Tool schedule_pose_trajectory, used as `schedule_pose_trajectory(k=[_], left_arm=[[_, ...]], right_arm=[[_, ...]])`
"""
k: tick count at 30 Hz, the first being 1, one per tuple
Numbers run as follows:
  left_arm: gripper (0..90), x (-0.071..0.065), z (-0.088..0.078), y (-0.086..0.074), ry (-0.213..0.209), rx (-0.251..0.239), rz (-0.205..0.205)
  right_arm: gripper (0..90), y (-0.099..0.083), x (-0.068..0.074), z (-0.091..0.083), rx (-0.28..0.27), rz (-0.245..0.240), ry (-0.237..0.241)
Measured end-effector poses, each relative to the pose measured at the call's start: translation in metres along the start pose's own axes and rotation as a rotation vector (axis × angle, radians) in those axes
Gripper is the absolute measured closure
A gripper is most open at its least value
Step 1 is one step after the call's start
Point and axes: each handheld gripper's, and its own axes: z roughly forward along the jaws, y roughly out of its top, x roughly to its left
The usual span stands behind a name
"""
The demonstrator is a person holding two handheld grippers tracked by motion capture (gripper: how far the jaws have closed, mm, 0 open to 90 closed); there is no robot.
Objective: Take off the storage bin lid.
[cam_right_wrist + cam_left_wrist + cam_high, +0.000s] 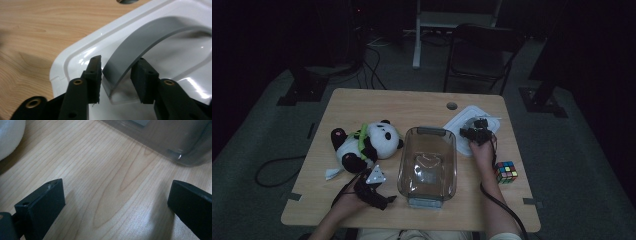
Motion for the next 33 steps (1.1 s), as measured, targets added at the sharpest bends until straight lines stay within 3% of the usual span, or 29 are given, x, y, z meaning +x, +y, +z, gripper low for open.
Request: schedule_pose_trajectory(k=[5,13,24,33], left_arm=[[1.7,0.000,0.000,0.000,0.000,0.000,0.000],[1.7,0.000,0.000,0.000,0.000,0.000,-0.001],[1.7,0.000,0.000,0.000,0.000,0.000,0.000],[1.7,0.000,0.000,0.000,0.000,0.000,-0.001]], right_arm=[[52.5,0.006,0.006,-0.009,0.011,-0.036,-0.045],[48.2,0.003,0.010,-0.023,-0.015,-0.049,-0.053],[44.2,0.002,0.030,-0.052,-0.077,-0.108,-0.028],[30.8,-0.002,0.038,-0.078,-0.116,-0.140,0.009]])
